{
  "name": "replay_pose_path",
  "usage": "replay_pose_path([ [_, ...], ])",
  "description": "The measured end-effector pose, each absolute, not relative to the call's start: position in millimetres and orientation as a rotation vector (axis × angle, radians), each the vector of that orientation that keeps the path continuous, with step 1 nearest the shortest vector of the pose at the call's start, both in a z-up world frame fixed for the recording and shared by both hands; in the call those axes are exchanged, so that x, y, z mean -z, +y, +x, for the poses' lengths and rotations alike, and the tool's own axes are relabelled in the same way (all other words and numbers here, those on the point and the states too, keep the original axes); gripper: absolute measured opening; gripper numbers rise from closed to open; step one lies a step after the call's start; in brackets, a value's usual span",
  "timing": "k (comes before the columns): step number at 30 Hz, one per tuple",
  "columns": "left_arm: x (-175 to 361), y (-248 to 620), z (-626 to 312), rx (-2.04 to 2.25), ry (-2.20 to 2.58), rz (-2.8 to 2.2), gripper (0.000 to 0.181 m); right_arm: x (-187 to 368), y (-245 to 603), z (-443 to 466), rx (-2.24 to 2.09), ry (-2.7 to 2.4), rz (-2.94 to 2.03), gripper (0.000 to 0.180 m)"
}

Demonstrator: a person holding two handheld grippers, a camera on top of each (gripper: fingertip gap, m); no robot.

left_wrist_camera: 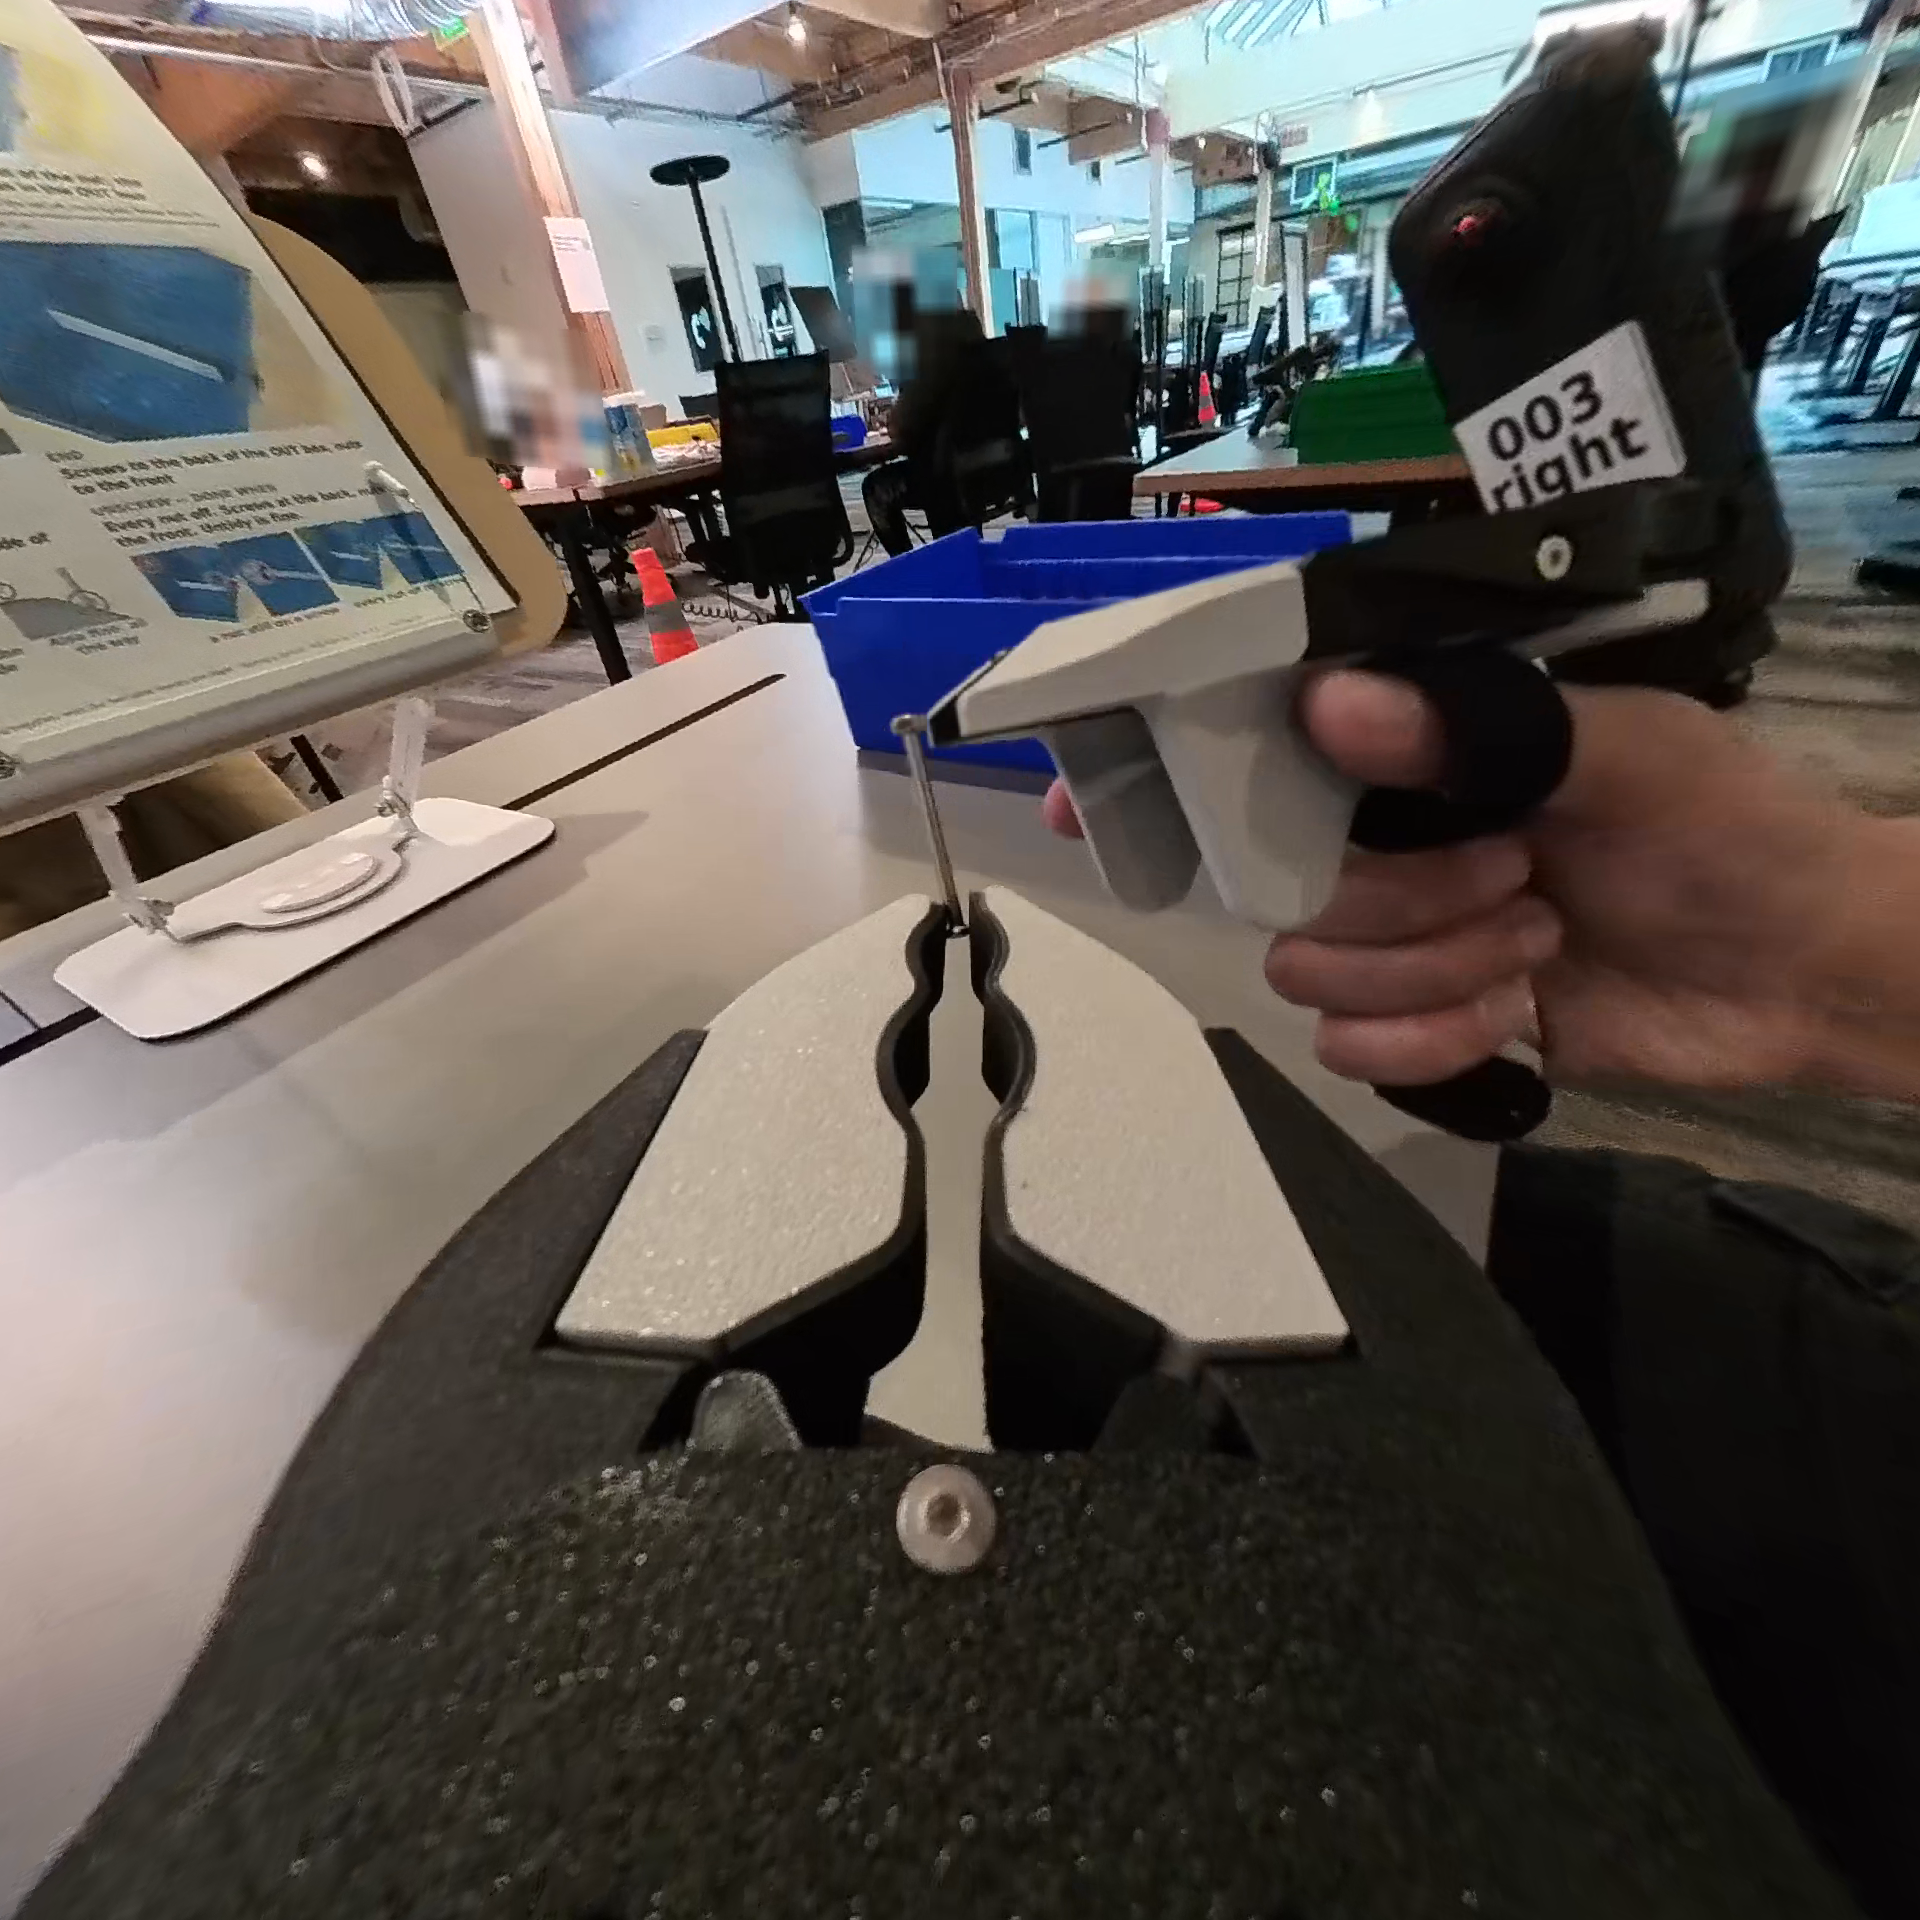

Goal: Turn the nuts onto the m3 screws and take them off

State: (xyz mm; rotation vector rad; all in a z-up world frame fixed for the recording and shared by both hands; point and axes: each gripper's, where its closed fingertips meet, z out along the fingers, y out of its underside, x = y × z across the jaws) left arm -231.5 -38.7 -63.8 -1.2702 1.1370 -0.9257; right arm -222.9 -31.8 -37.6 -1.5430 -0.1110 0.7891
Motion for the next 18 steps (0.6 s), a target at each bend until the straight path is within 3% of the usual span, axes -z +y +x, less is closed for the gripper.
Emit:
replay_pose_path([
  [18,62.8,-38.7,-233.4,0.922,1.148,-1.260,0.004,30.5,-31.4,-237.2,-0.793,-0.180,-1.535,0.004],
])
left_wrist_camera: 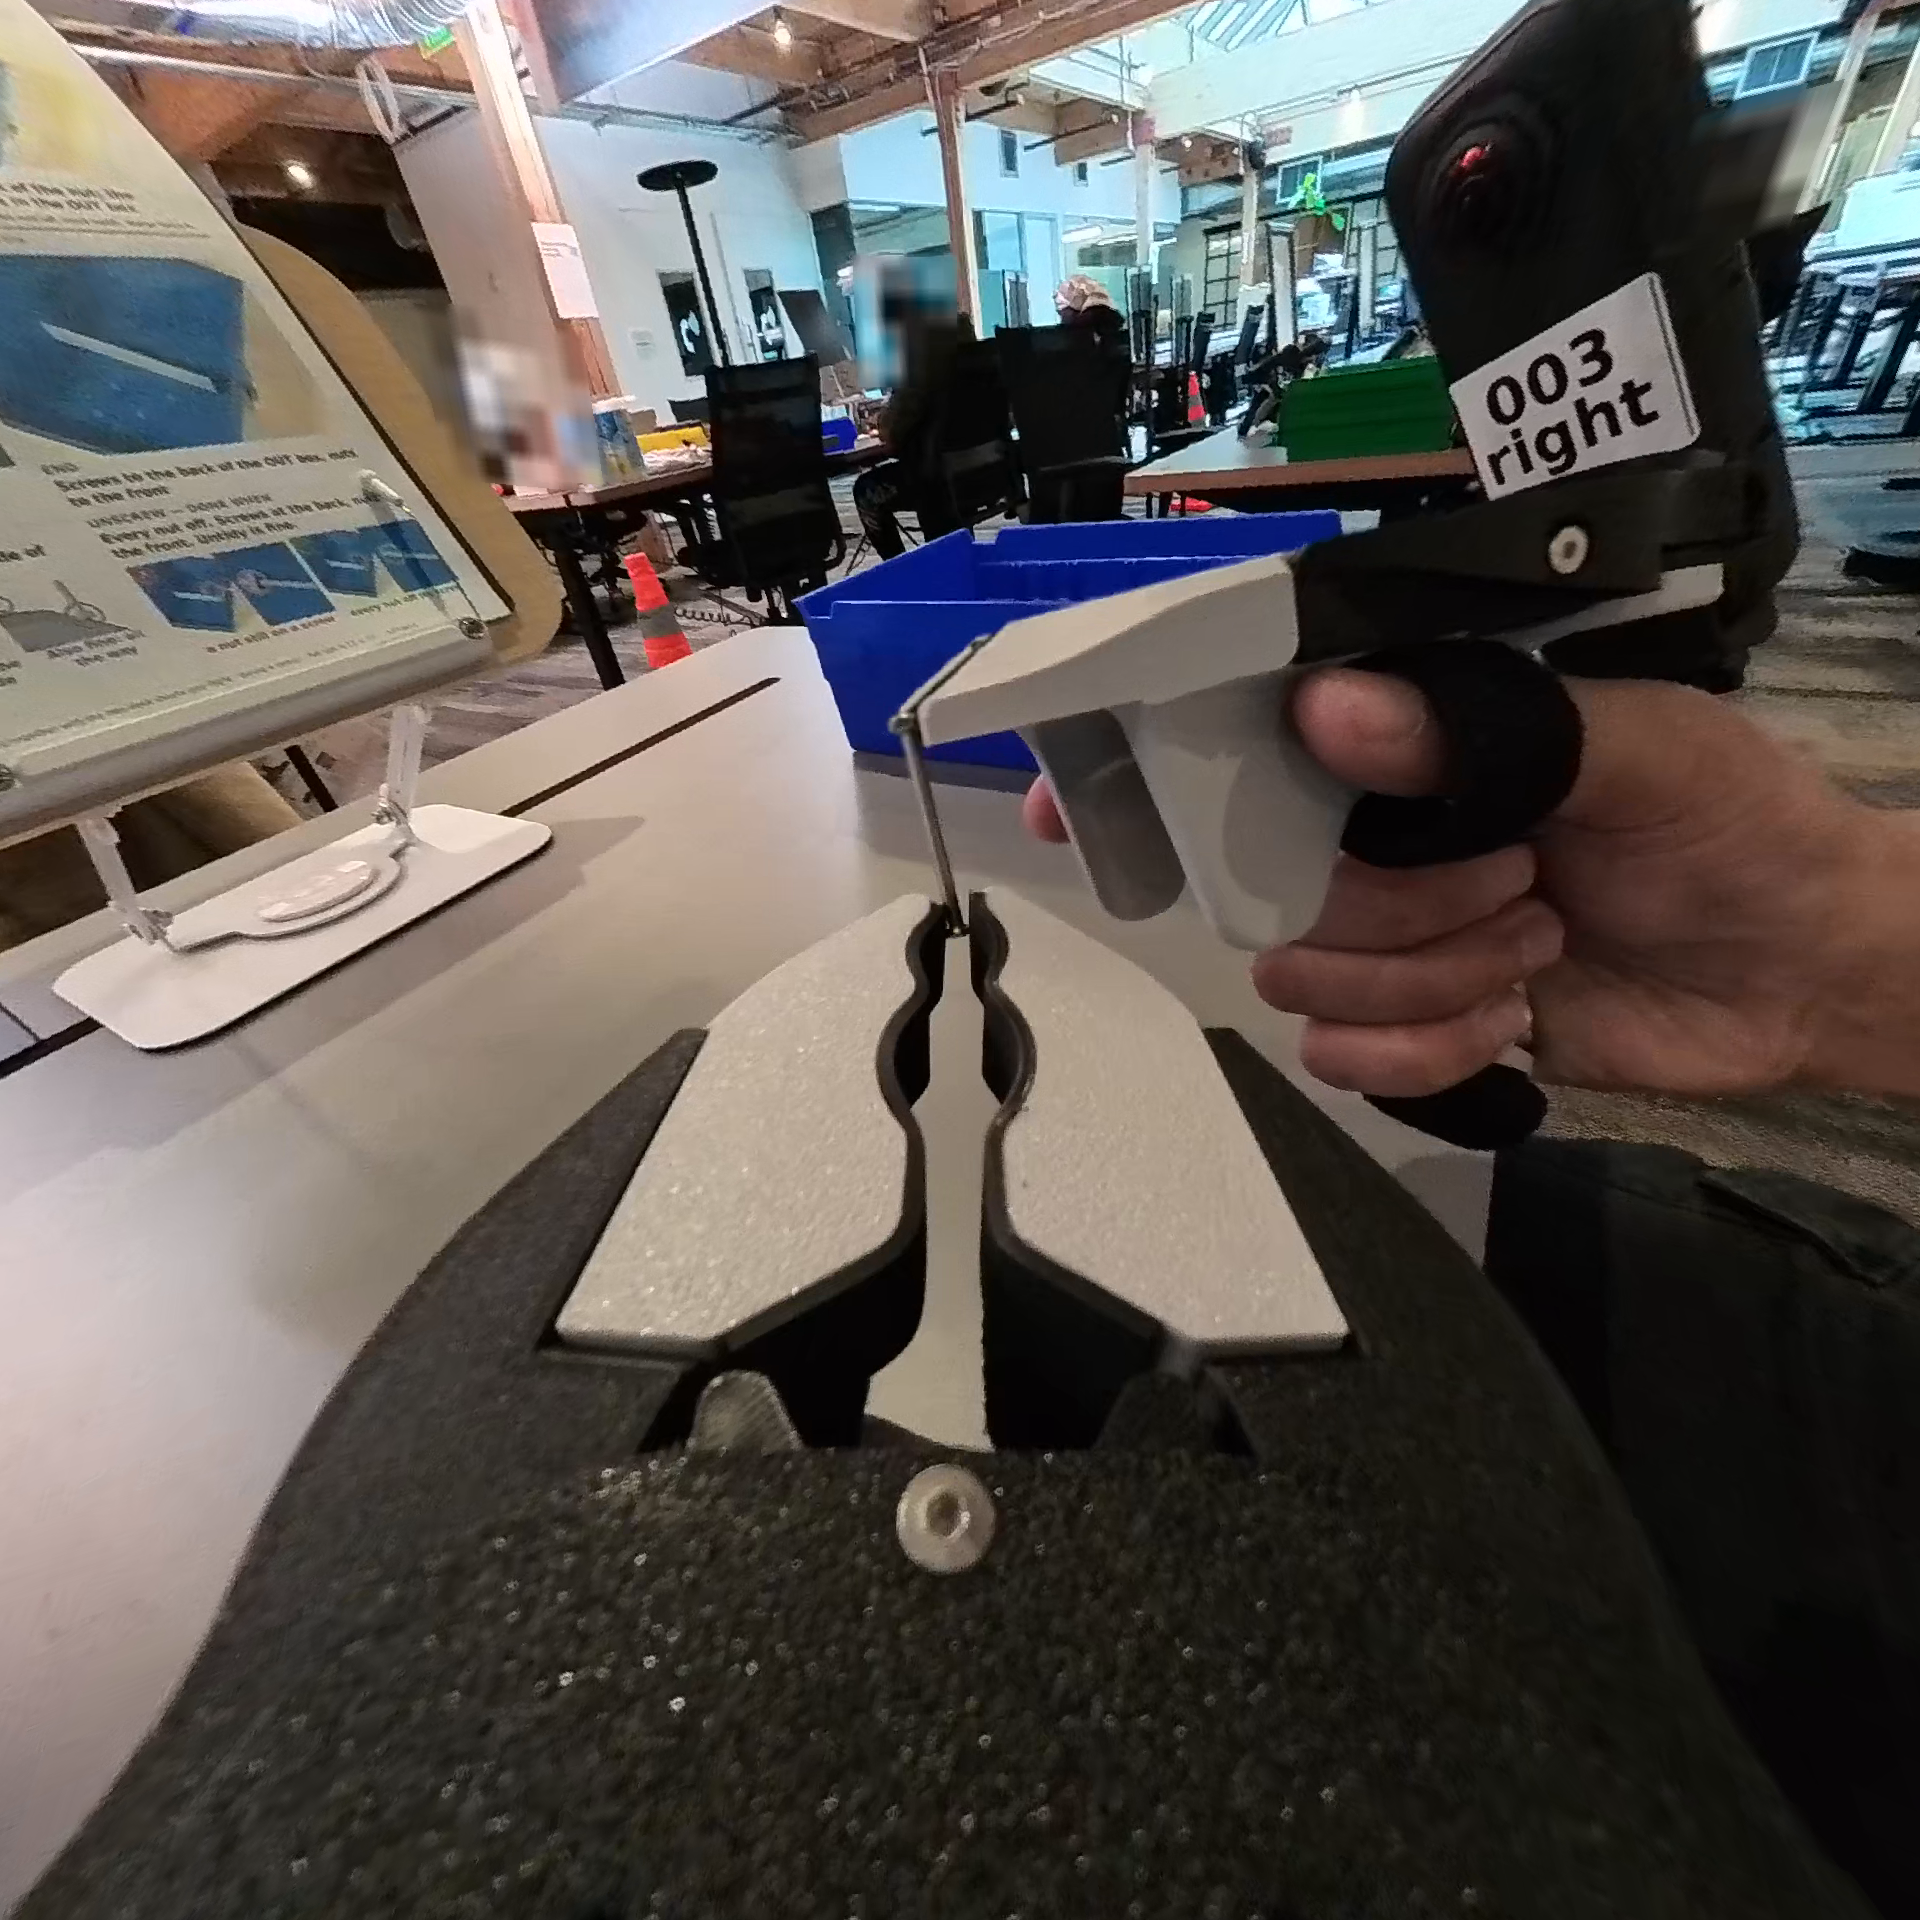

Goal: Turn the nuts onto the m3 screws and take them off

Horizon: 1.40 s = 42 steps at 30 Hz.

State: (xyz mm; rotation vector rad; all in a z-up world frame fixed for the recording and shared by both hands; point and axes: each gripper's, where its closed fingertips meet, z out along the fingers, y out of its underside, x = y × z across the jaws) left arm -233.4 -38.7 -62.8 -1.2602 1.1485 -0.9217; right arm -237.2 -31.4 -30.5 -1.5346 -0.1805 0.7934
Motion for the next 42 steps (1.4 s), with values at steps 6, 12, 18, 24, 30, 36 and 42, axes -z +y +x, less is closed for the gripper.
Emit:
replay_pose_path([
  [6,61.3,-39.9,-234.7,0.916,1.160,-1.251,0.004,28.1,-32.9,-237.5,-0.784,-0.211,-1.529,0.004],
  [12,61.1,-44.2,-234.2,0.946,1.184,-1.245,0.004,26.3,-35.3,-237.3,-0.792,-0.246,-1.523,0.003],
  [18,61.2,-49.5,-235.4,1.003,1.217,-1.244,0.004,21.3,-40.5,-234.7,-0.820,-0.306,-1.496,0.003],
  [24,55.3,-56.9,-237.2,1.137,1.215,-1.240,0.004,19.6,-47.2,-235.8,-0.876,-0.387,-1.481,0.003],
  [30,54.1,-58.0,-238.0,1.145,1.221,-1.235,0.004,19.0,-50.4,-238.1,-0.918,-0.408,-1.476,0.000],
  [36,61.7,-50.2,-236.8,1.097,1.212,-1.267,0.004,30.1,-41.3,-222.5,-0.846,-0.375,-1.513,0.000],
  [42,91.4,-8.2,-245.2,0.928,1.035,-1.424,0.004,76.0,-33.2,-180.4,-0.760,-0.315,-1.535,0.011],
])
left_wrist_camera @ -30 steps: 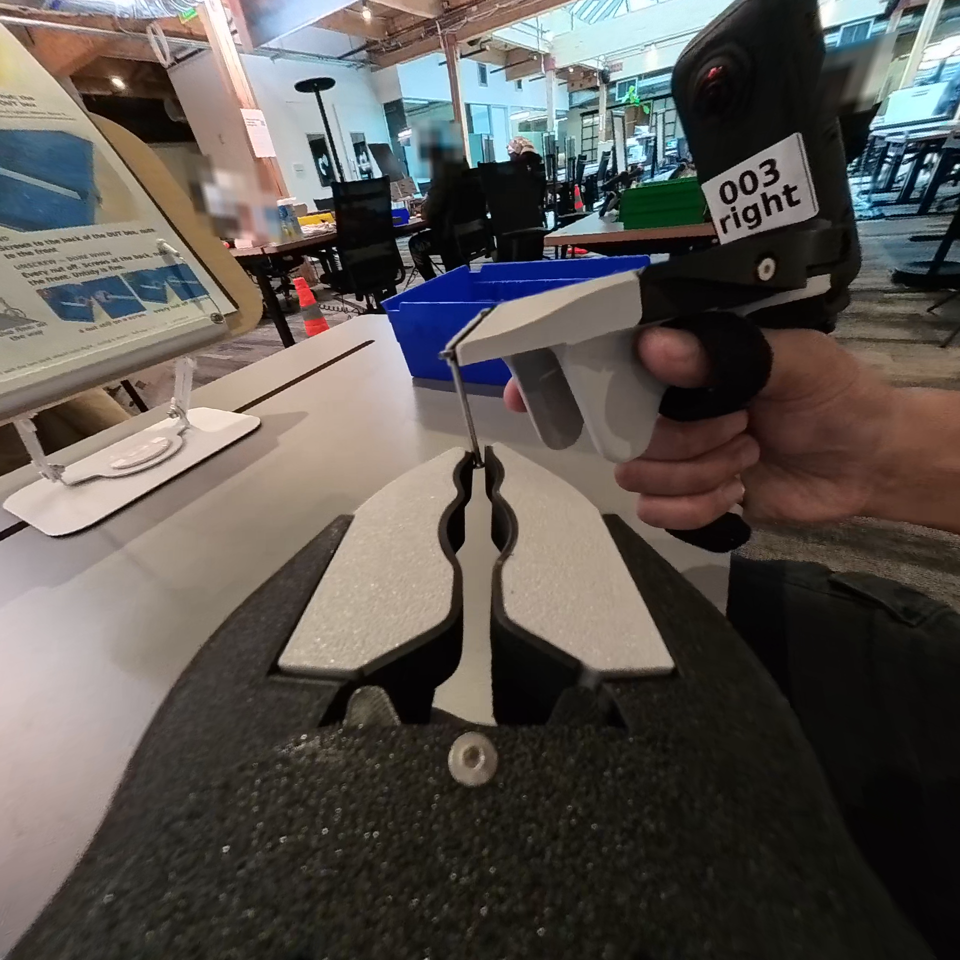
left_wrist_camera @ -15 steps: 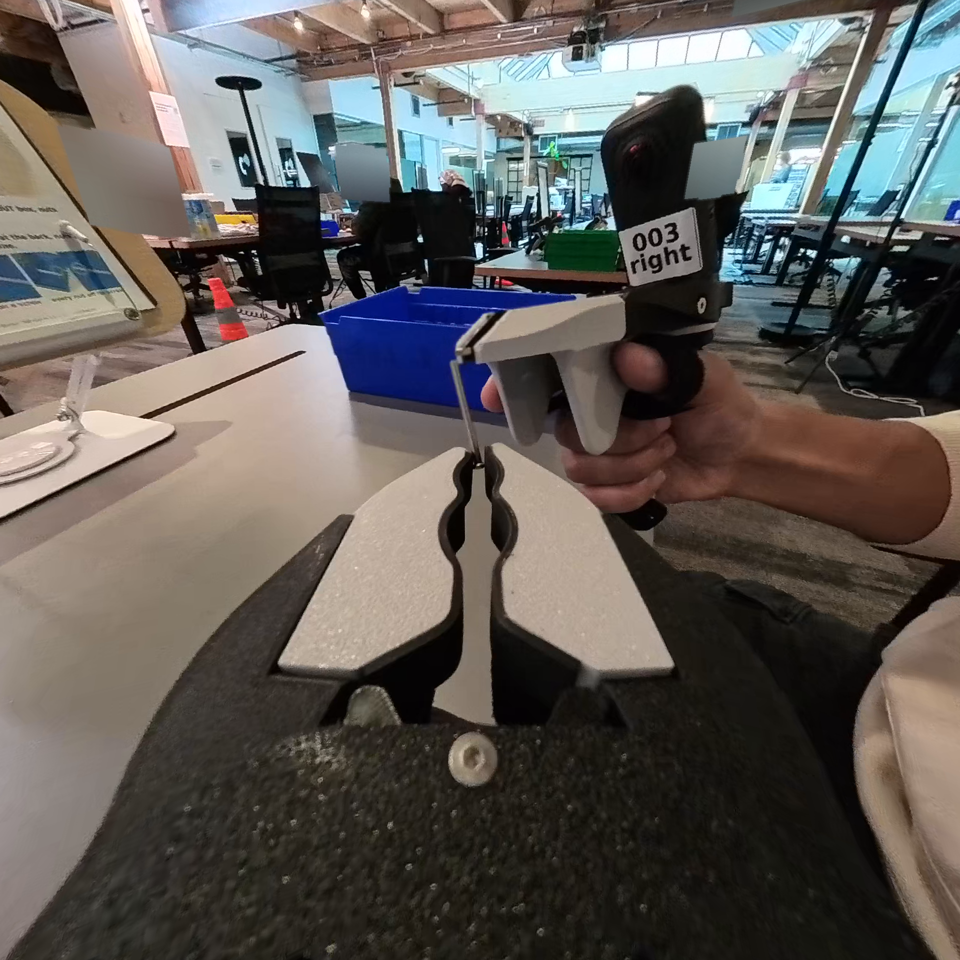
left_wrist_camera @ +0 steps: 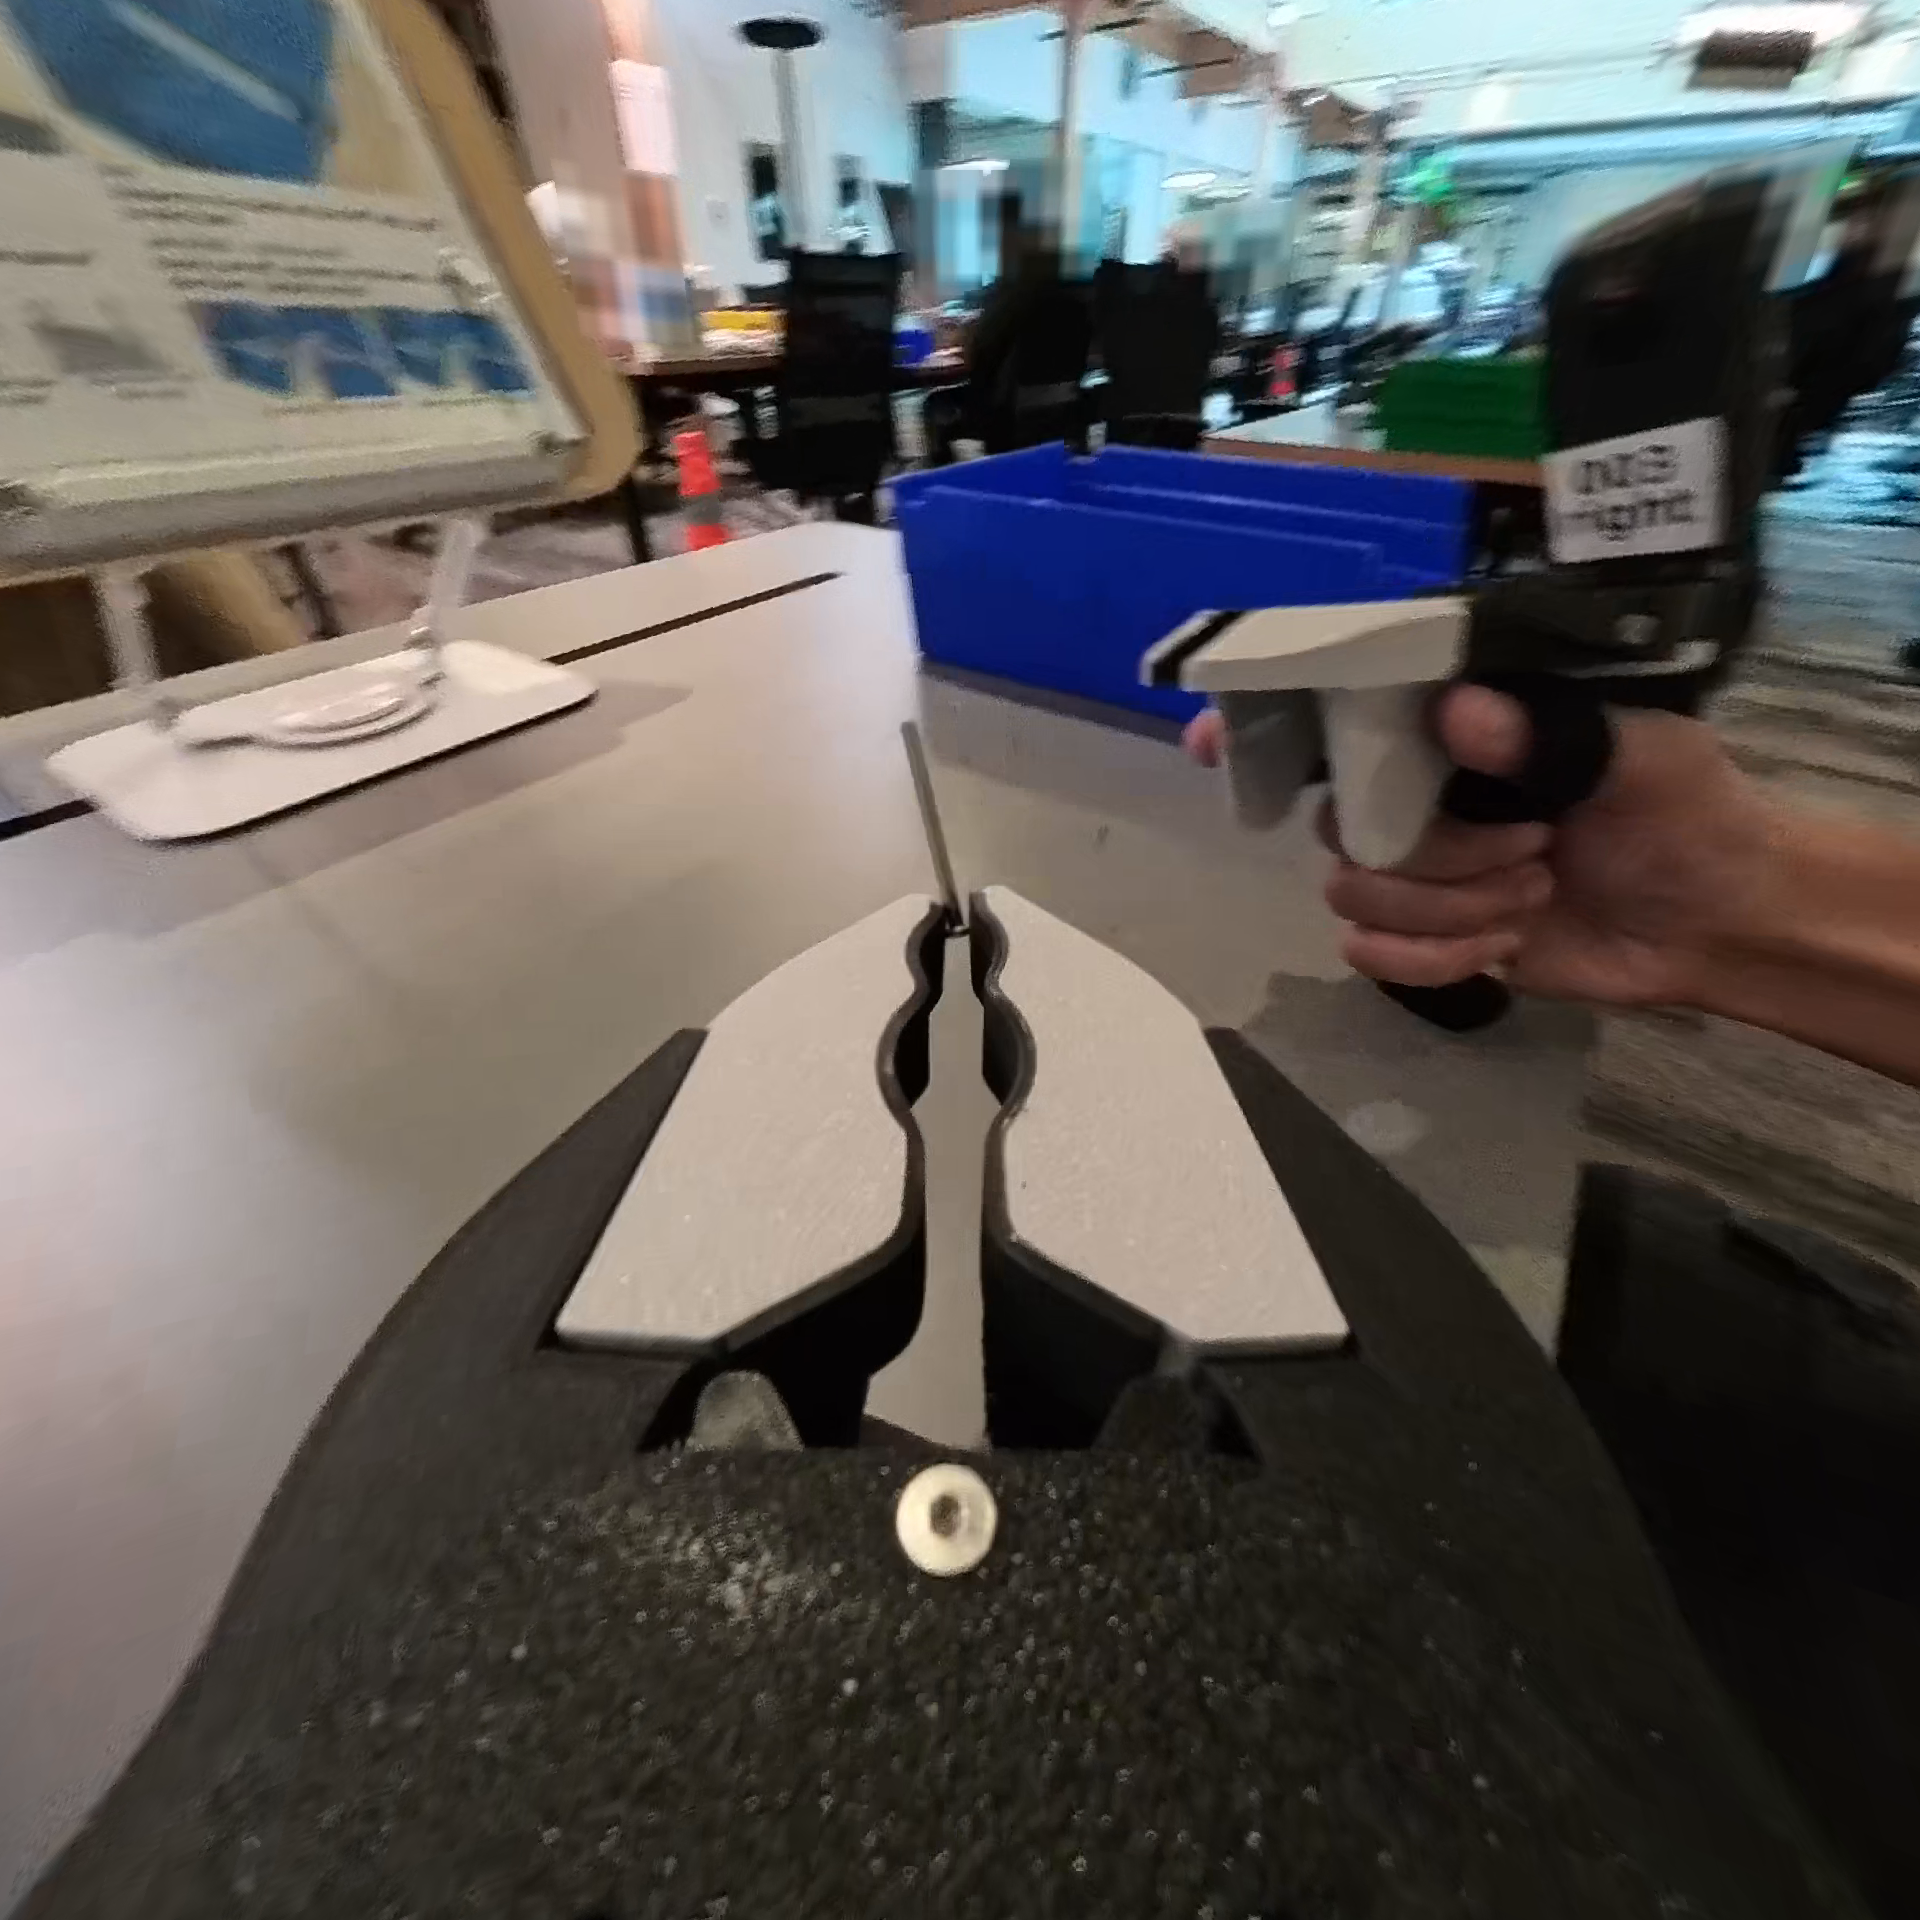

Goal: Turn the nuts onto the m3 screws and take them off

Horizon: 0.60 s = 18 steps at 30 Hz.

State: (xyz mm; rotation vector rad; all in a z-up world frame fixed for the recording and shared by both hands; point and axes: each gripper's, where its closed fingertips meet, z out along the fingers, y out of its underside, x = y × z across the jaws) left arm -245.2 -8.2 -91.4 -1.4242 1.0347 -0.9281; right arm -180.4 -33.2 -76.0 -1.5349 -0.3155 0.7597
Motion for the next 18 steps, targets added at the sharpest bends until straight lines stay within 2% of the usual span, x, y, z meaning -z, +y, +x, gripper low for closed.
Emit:
replay_pose_path([
  [2,87.8,-1.8,-252.9,0.849,0.973,-1.436,0.004,84.0,-46.0,-188.8,-0.604,-0.393,-1.609,0.018],
  [4,93.6,5.7,-263.2,0.780,0.910,-1.505,0.004,88.0,-56.8,-178.0,-0.314,-0.383,-1.682,0.008],
  [6,97.1,16.0,-277.5,0.679,0.800,-1.573,0.004,103.0,-62.0,-161.0,-0.153,-0.289,-1.819,0.010],
  [8,99.4,20.8,-284.2,0.606,0.737,-1.611,0.004,116.2,-64.5,-149.7,-0.111,-0.229,-1.889,0.017],
  [18,101.7,27.5,-284.7,0.645,0.676,-1.651,0.004,133.3,-54.8,-106.5,-0.126,-0.012,-1.965,0.021],
])
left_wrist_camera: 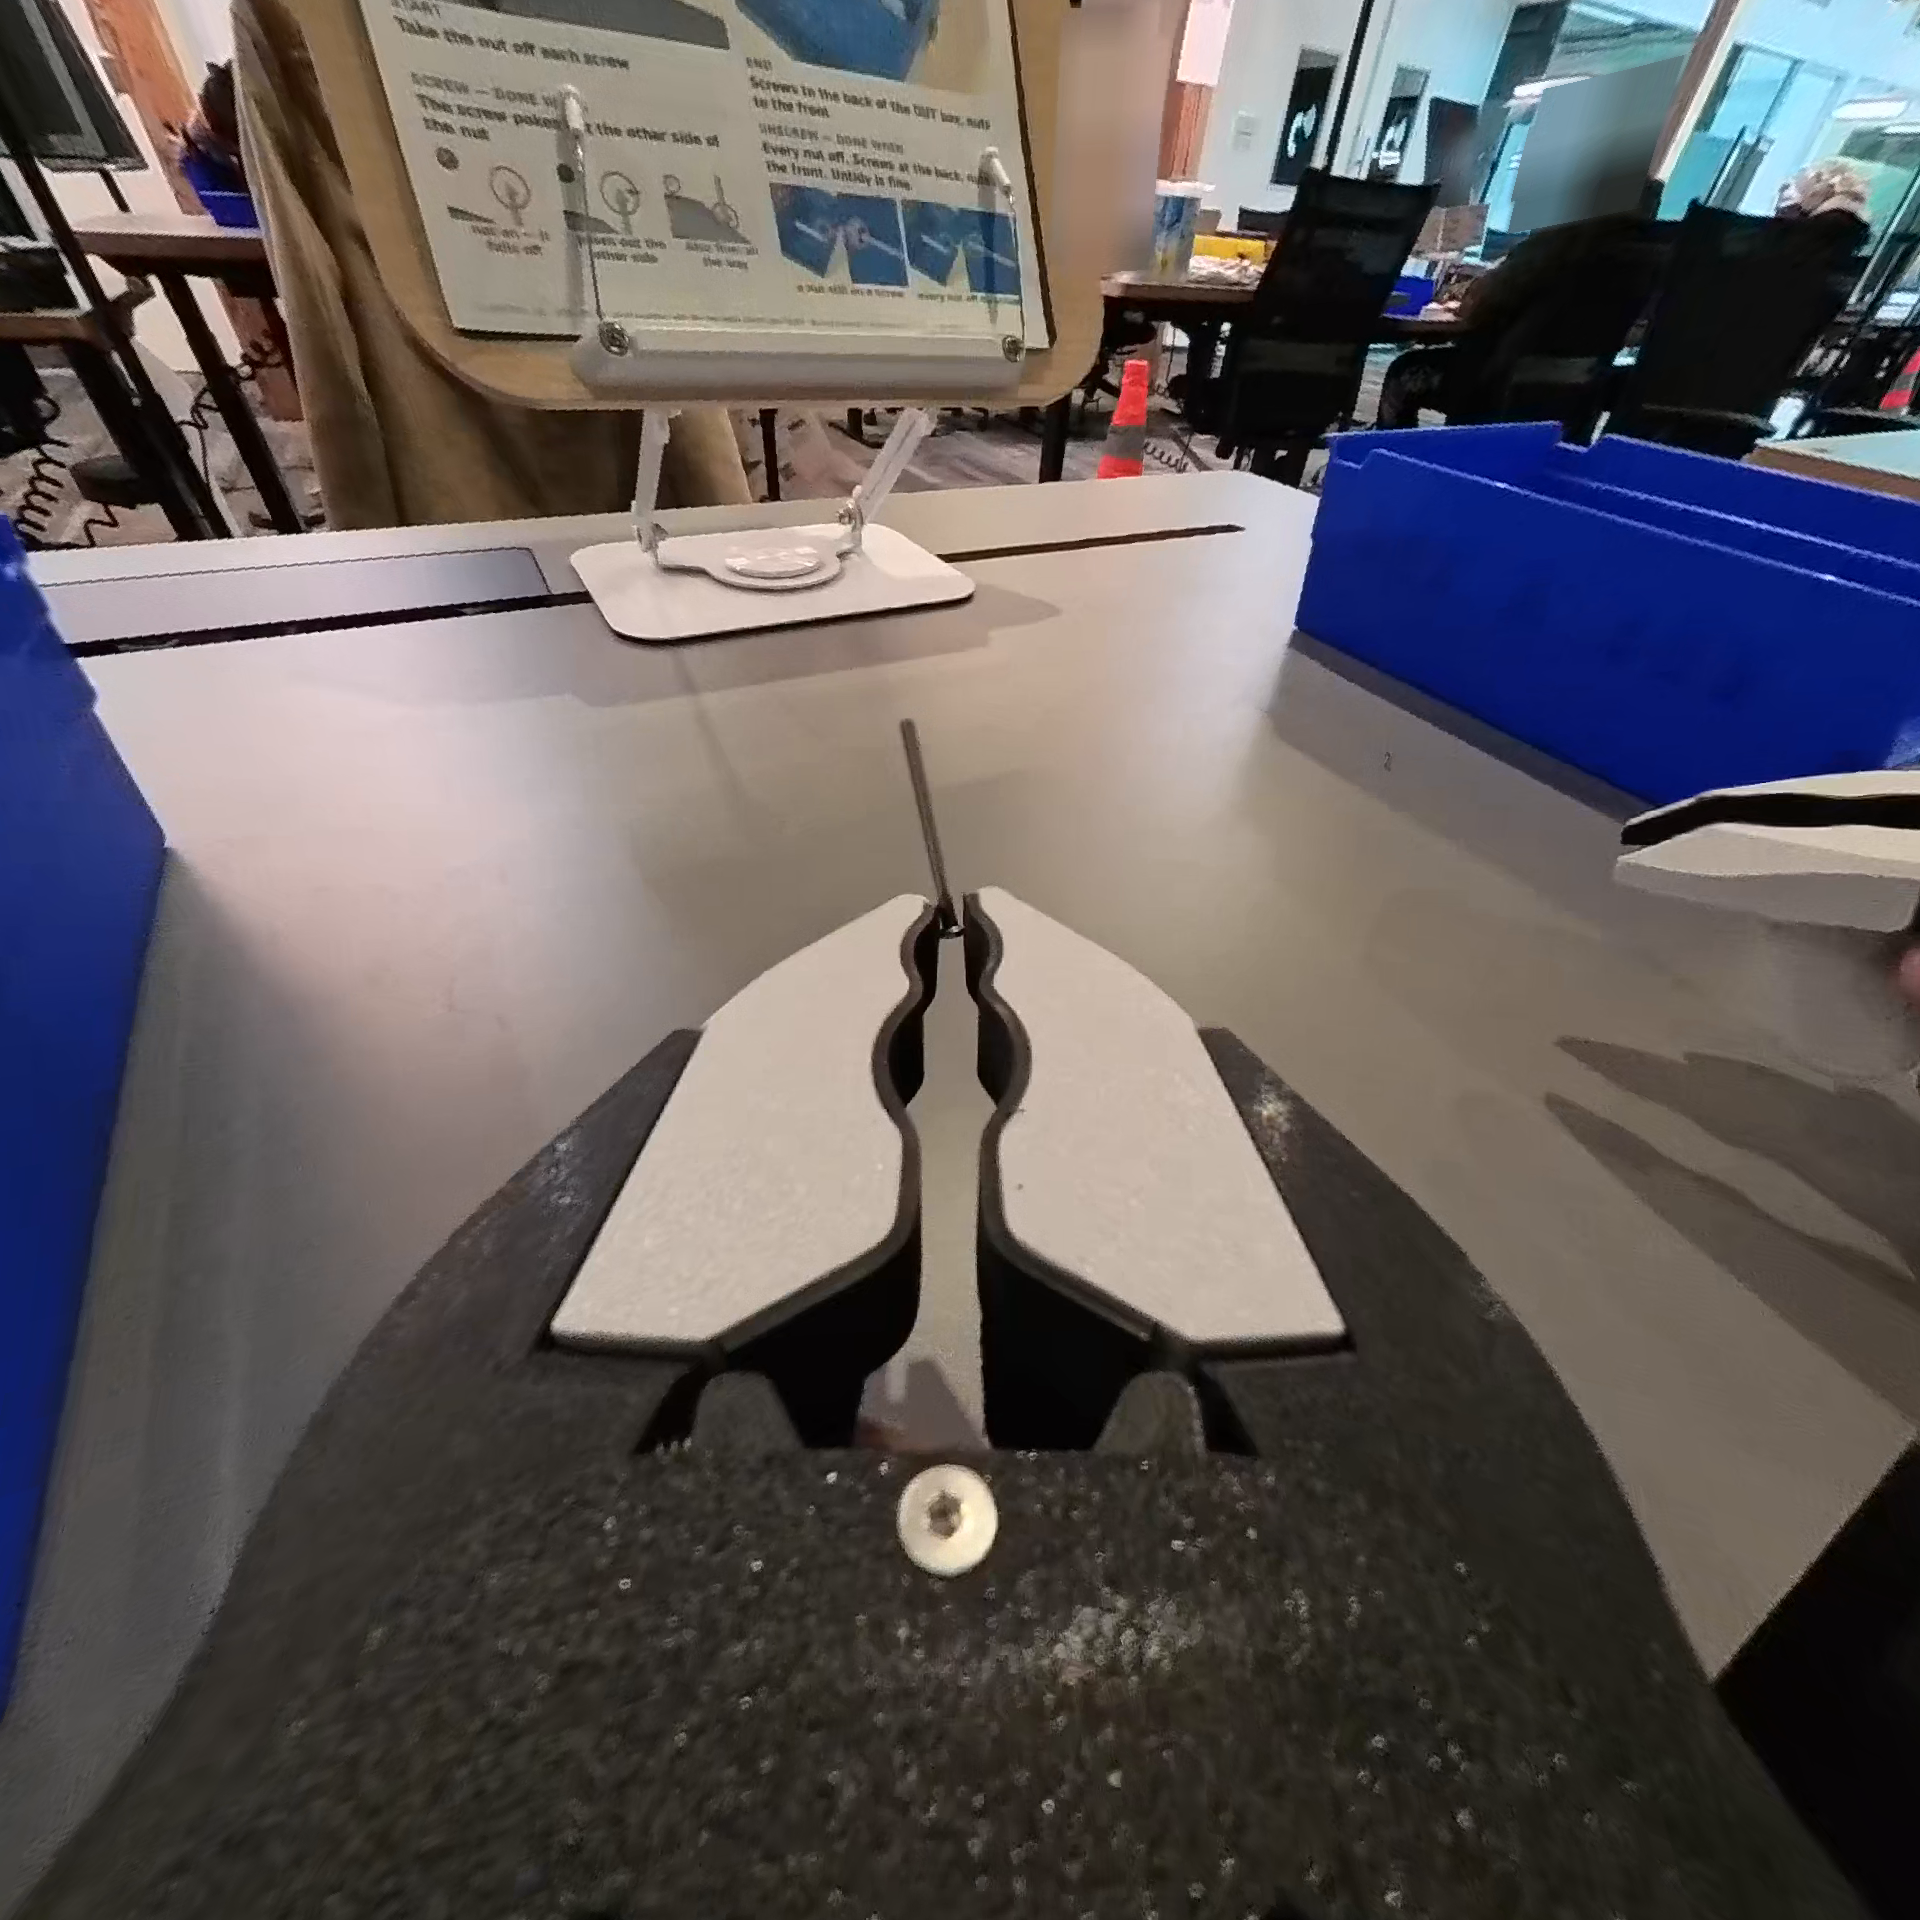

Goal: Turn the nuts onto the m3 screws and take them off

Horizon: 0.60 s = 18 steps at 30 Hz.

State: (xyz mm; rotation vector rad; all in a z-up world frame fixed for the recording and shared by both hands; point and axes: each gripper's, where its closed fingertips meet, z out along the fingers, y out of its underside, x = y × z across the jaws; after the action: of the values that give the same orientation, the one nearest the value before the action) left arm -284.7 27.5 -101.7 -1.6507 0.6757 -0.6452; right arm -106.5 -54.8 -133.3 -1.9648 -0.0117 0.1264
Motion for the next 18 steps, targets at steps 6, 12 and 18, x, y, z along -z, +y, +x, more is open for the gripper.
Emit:
replay_pose_path([
  [6,103.5,21.2,-277.7,0.629,0.746,-1.629,0.004,131.2,-47.4,-68.9,0.008,-0.015,-2.013,0.022],
  [12,101.5,18.3,-276.9,0.652,0.757,-1.610,0.004,148.3,-5.2,-8.6,0.069,0.032,-2.128,0.020],
  [18,100.5,11.8,-272.8,0.623,0.806,-1.567,0.004,177.3,19.0,11.1,0.080,0.026,-2.273,0.019],
])
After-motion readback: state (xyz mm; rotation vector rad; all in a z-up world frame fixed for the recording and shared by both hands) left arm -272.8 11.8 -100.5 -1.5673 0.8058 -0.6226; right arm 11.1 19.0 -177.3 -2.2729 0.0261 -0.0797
